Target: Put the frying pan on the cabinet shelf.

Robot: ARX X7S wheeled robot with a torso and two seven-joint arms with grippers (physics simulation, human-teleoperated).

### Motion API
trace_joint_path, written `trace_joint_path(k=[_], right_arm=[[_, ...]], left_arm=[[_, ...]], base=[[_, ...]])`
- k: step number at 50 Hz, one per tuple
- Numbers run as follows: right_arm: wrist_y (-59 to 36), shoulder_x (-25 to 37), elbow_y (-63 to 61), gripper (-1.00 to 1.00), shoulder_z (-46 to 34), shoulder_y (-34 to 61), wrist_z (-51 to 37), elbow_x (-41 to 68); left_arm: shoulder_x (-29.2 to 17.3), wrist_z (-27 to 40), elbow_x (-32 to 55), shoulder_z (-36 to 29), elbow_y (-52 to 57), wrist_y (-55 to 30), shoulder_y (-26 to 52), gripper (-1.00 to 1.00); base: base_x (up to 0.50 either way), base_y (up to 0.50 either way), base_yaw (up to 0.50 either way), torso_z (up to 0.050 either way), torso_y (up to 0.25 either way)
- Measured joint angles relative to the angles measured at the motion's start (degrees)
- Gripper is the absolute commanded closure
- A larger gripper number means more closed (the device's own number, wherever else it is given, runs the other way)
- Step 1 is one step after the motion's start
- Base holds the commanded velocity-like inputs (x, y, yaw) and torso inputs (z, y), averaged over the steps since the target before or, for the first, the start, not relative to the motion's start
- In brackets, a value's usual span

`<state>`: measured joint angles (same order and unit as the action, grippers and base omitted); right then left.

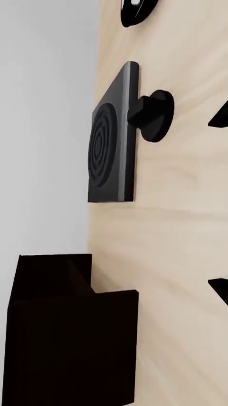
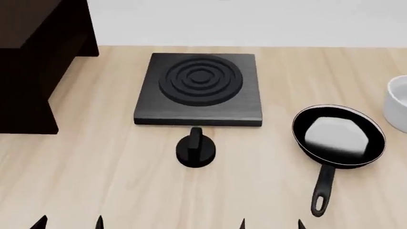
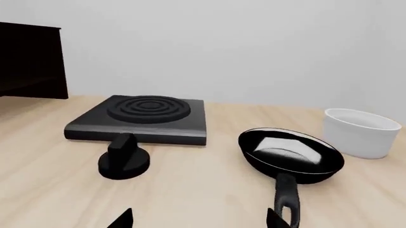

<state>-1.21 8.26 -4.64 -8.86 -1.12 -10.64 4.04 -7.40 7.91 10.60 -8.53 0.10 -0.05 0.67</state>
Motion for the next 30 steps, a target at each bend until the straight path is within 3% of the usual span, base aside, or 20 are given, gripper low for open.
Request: trace_joint_path(k=[30], right_arm=[[0.0, 1.2, -0.6, -1.00, -1.6, 0.5, -1.6, -0.3]], left_arm=[[-0.9, 0.4, 1.1, -1.6, -2.3, 2.0, 0.8, -1.00]], base=[[0.50, 0.02, 0.00, 0.000, 0.000]])
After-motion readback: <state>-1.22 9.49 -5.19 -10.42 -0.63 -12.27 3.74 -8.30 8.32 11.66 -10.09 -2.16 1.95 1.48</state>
